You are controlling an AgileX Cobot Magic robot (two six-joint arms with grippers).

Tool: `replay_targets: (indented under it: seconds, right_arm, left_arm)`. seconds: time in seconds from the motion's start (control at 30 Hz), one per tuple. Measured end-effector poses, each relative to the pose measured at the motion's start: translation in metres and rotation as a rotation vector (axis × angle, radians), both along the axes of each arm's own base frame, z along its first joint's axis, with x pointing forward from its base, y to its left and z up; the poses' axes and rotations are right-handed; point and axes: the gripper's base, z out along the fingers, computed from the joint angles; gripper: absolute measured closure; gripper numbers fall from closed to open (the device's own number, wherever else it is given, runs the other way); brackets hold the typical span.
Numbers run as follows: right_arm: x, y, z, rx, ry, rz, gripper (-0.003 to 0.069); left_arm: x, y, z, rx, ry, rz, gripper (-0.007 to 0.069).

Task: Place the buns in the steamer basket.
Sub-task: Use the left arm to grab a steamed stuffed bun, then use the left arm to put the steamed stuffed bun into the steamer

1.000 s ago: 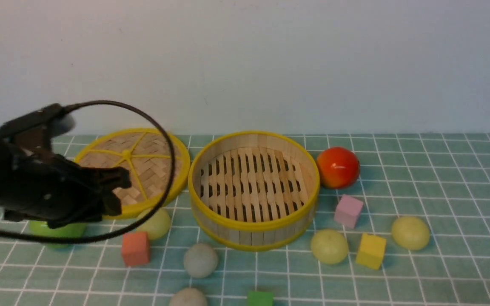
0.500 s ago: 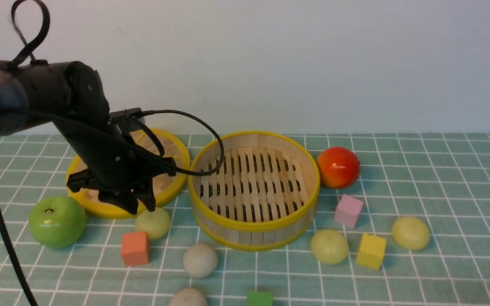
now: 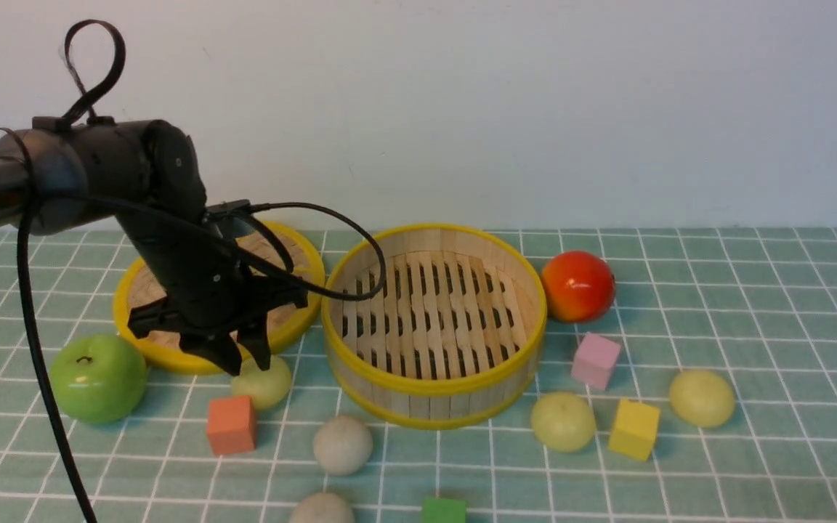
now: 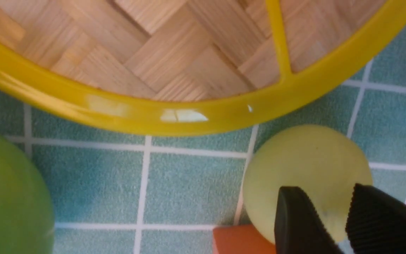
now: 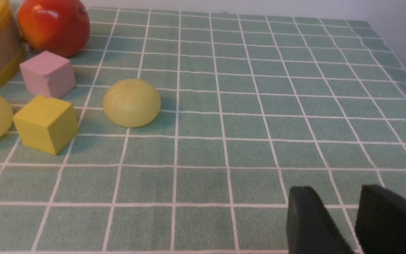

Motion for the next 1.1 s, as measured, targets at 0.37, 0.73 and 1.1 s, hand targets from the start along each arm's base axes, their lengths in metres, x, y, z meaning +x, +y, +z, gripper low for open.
replay_targets:
  seconds: [0.37,0.73,1.1]
  right_arm:
    - [0.0,0.0,0.0,0.0,0.0,0.0,0.0421]
    - [0.0,0.0,0.0,0.0,0.0,0.0,0.0421]
    - [0.0,0.0,0.0,0.0,0.0,0.0,0.0421]
  left_arm:
    - [0.005,-0.001,-0.021,0.005,0.034,0.006,0.0389]
    - [0.005,-0.001,-0.019,0.005,0.033,0.005,0.0631]
    - [-0.007,-0.005,0.077,-0.064,-0.178,-0.009,0.0638]
